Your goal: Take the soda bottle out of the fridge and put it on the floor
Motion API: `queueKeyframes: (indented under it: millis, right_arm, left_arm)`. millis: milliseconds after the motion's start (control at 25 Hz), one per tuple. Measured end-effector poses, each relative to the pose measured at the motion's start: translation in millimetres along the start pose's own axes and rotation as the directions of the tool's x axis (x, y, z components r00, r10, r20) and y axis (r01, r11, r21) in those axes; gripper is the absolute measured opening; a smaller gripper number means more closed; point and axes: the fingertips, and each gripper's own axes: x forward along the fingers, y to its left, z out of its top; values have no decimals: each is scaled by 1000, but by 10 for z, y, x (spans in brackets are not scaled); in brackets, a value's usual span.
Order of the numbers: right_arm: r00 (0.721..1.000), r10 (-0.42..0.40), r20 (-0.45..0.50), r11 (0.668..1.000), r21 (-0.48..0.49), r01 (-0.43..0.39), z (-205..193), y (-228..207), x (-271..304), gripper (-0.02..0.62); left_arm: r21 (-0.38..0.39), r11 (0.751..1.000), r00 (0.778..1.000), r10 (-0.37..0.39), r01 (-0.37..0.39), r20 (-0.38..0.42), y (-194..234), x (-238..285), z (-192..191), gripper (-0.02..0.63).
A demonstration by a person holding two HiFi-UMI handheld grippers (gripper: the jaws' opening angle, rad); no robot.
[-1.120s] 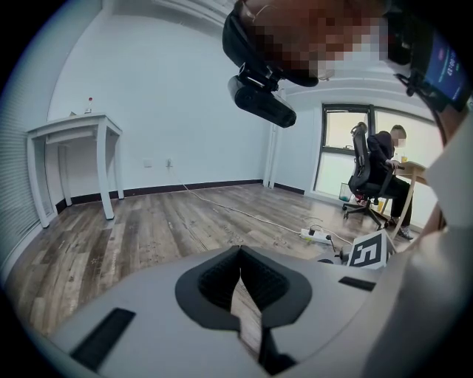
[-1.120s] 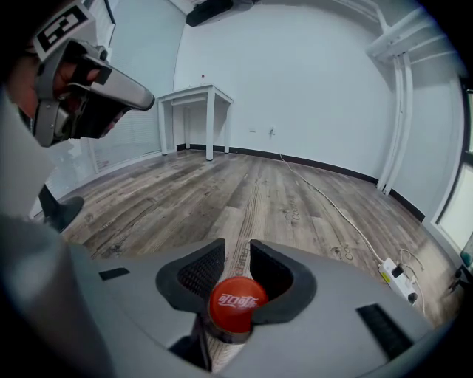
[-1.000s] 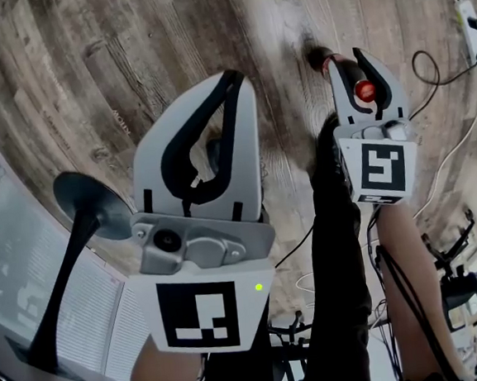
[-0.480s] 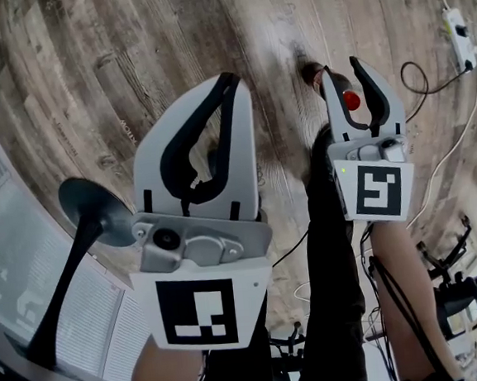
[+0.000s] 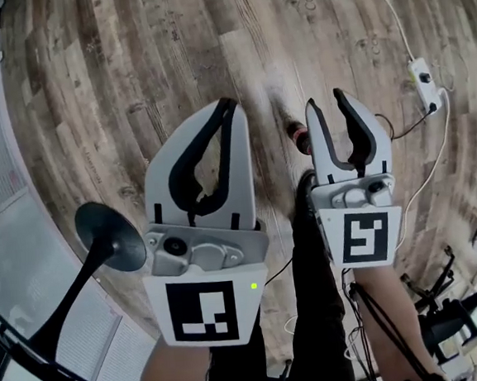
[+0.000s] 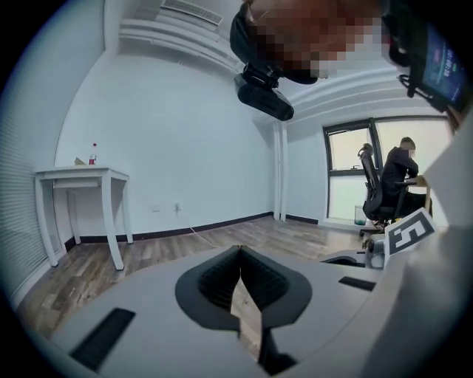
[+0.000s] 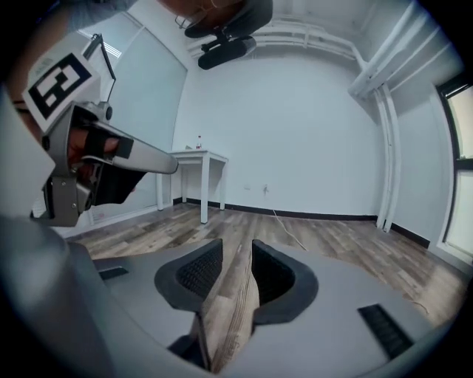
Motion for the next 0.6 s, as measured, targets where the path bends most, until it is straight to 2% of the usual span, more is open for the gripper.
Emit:
queueKeyframes:
  millis: [160,320,480,600]
  right_arm:
    - [997,17,74,1000,-8,-16,981,-89,-92,119]
    - [989,27,148,999,-34,-22,2010,-162,-227,76]
    - [960,38,278,997,-74,-18,3127,-345,-327,28]
    - [940,38,339,996,-93,-6,3835,-374,-553,14]
  left_arm:
    - [13,999,996,34,-36,86,75,-43,877,16]
    - [24,997,988,66,-70,137,164,-209,1695,16]
    - [64,990,971,106,-122,216,273,-369,2609,17]
    - [66,984,958,144,-165,248,369,-624,3221,16]
